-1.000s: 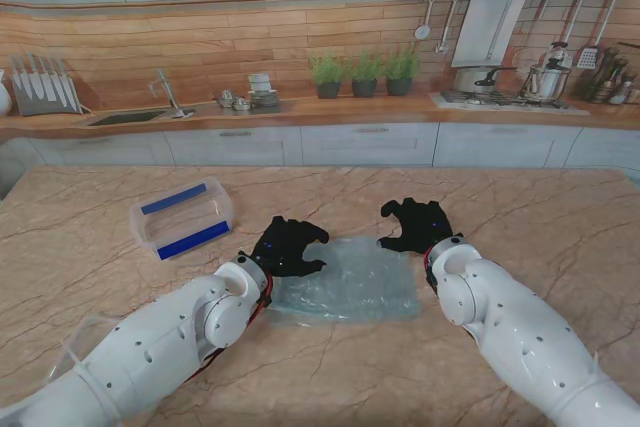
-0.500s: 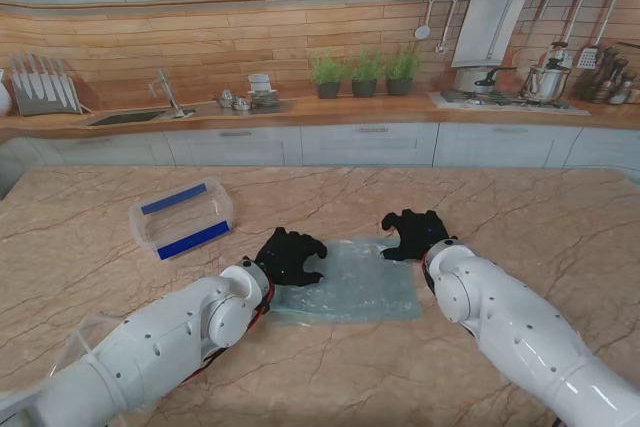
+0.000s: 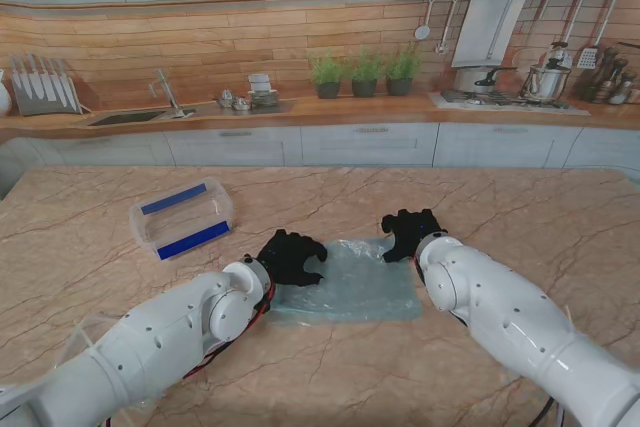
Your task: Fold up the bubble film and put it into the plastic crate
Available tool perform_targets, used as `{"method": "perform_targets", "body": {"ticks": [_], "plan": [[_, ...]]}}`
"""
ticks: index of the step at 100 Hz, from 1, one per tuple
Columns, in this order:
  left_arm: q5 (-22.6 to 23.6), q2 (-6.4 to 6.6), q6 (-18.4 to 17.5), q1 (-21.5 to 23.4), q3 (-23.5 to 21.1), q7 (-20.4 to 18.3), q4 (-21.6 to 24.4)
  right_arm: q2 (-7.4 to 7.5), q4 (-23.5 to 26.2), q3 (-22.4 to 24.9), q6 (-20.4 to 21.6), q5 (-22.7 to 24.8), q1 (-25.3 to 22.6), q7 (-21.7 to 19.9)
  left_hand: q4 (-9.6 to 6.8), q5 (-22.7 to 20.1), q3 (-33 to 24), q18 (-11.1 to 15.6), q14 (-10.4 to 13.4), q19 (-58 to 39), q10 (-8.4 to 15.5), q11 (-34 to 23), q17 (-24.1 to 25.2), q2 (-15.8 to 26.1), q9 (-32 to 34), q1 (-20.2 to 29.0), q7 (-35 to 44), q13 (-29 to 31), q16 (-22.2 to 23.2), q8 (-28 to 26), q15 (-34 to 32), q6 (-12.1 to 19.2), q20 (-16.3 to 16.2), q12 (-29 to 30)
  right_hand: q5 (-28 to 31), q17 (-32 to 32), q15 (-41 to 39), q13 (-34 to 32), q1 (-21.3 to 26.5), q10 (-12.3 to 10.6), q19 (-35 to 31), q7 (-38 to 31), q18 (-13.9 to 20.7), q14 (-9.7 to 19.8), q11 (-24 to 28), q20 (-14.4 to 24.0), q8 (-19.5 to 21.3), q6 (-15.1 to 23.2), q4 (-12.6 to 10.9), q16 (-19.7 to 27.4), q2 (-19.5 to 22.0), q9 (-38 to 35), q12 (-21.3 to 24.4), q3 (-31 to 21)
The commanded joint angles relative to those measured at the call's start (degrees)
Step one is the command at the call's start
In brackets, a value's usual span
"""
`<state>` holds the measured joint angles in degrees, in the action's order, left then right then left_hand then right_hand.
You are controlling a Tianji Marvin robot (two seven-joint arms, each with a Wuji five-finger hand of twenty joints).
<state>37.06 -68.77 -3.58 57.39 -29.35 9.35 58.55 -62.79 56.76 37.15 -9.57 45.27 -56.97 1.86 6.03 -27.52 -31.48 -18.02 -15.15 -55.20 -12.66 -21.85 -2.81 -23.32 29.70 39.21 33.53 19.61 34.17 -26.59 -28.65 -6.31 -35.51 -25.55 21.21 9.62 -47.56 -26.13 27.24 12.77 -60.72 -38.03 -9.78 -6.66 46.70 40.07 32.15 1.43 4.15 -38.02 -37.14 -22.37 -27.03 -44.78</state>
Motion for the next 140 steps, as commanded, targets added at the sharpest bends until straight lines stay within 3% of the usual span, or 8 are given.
{"method": "perform_targets", "body": {"ticks": [1,14,32,56,81,99,114,140], "plan": [[-0.3,-0.05,-0.1,0.6,0.2,-1.0,-0.2,-0.39,-0.7,-0.6,-0.2,-0.6,-1.5,-1.6,-2.47,-0.3,-0.2,0.6,-0.6,0.7,-0.9,0.6,0.9,1.6,-1.5,0.7,-0.9,0.8,-1.1,-0.3,0.5,0.3,-0.8,0.5,12.8,-1.4,1.8,0.7,6.4,0.6,2.0,-16.5,-1.5,-0.1,-0.8,-0.2,4.8,9.6,3.0,1.4,-5.4,0.0,0.2,-4.1],[-0.4,-0.05,-0.3,0.5,0.5,-1.3,-0.3,-1.1,-0.6,0.4,-1.1,-2.6,-2.4,-1.0,-2.49,-0.3,0.2,0.6,-0.7,0.9,-0.9,0.7,1.1,1.9,-1.7,0.6,-0.9,0.5,-1.1,-0.3,0.6,0.4,-0.9,0.6,16.3,-1.8,8.7,-2.2,12.3,0.3,8.7,-29.6,-4.9,-1.0,-3.8,-3.8,10.7,17.1,4.7,5.6,-6.2,-7.1,2.6,-6.7],[-0.7,0.01,-0.3,0.5,0.6,-1.9,-0.1,-2.13,0.3,4.4,-0.5,-5.6,-4.5,1.3,-2.55,-0.3,0.5,0.6,-0.7,1.4,-0.9,0.8,1.4,2.0,-1.8,0.8,-1.1,0.3,-1.2,-0.3,0.8,0.4,-0.9,0.6,16.1,-0.6,21.1,-6.0,15.1,0.7,18.4,-31.0,-7.7,-2.5,-6.9,-9.1,13.1,17.4,4.4,12.2,-2.8,-14.8,5.2,-6.1],[-0.9,0.07,-0.2,1.4,-0.4,-1.6,0.9,-3.85,4.7,12.2,-1.2,-13.9,-8.6,2.6,-2.64,1.0,1.0,0.7,-0.8,1.6,-0.9,0.8,1.6,2.4,-2.0,0.8,-2.1,0.1,-1.2,0.1,0.9,-0.4,-1.0,0.7,12.9,12.4,24.1,-18.9,17.0,2.1,14.8,-32.2,-6.6,-6.3,-9.4,-11.4,15.8,15.4,5.5,16.5,-0.1,-25.8,7.8,-8.8],[-1.0,0.33,-0.5,3.4,-3.0,-0.8,3.6,-3.3,11.1,18.2,-1.9,-20.0,-11.6,-3.1,-2.95,2.9,2.2,0.7,-1.2,1.3,-1.0,0.8,1.2,3.2,-1.4,1.2,-8.1,0.8,-0.8,3.8,0.3,-2.3,-1.8,0.8,11.6,19.4,18.8,-31.1,17.9,1.8,7.8,-31.3,-8.4,-7.5,-1.3,-13.3,14.5,13.7,5.7,14.9,-1.4,-36.8,6.4,-12.0],[-3.1,-0.14,-0.6,5.0,-4.8,-0.1,5.3,-2.02,15.5,20.1,-3.3,-20.3,-12.6,-8.0,-2.91,3.4,1.9,0.4,-1.8,0.3,-1.3,0.3,0.8,3.2,0.0,1.0,-10.5,1.9,0.0,6.2,-1.0,-3.5,-2.4,0.8,8.0,24.6,-0.8,-36.9,18.4,2.9,-5.7,-28.9,-8.5,-5.9,10.5,-7.6,11.9,14.1,3.9,4.1,1.2,-31.9,3.8,-11.4],[-5.9,-0.45,0.1,5.9,-5.9,-1.2,6.9,-1.71,17.9,21.4,-4.4,-21.1,-12.8,-9.7,-2.94,2.9,2.8,0.1,-2.2,0.0,-1.6,0.5,0.7,3.9,0.7,1.0,-11.5,2.4,0.1,7.6,-1.2,-4.9,-2.5,0.9,7.3,26.0,-12.9,-37.0,18.7,3.6,-11.8,-28.8,-6.6,-4.5,12.2,-5.3,11.0,13.4,3.6,-1.6,2.2,-30.3,1.2,-11.1],[-12.9,-2.05,1.9,6.9,-7.0,-2.0,8.1,-1.52,20.9,23.4,-7.0,-23.2,-12.3,-11.8,-3.12,1.7,4.7,-0.2,-2.7,-0.4,-2.1,0.5,0.8,5.4,1.8,1.5,-12.0,3.0,0.1,8.7,-1.4,-6.1,-2.5,1.0,8.2,26.4,-15.1,-36.9,19.3,4.6,-12.4,-28.8,-6.0,-4.2,12.4,-5.2,10.9,12.6,3.8,-2.6,1.3,-30.2,0.5,-12.2]]}}
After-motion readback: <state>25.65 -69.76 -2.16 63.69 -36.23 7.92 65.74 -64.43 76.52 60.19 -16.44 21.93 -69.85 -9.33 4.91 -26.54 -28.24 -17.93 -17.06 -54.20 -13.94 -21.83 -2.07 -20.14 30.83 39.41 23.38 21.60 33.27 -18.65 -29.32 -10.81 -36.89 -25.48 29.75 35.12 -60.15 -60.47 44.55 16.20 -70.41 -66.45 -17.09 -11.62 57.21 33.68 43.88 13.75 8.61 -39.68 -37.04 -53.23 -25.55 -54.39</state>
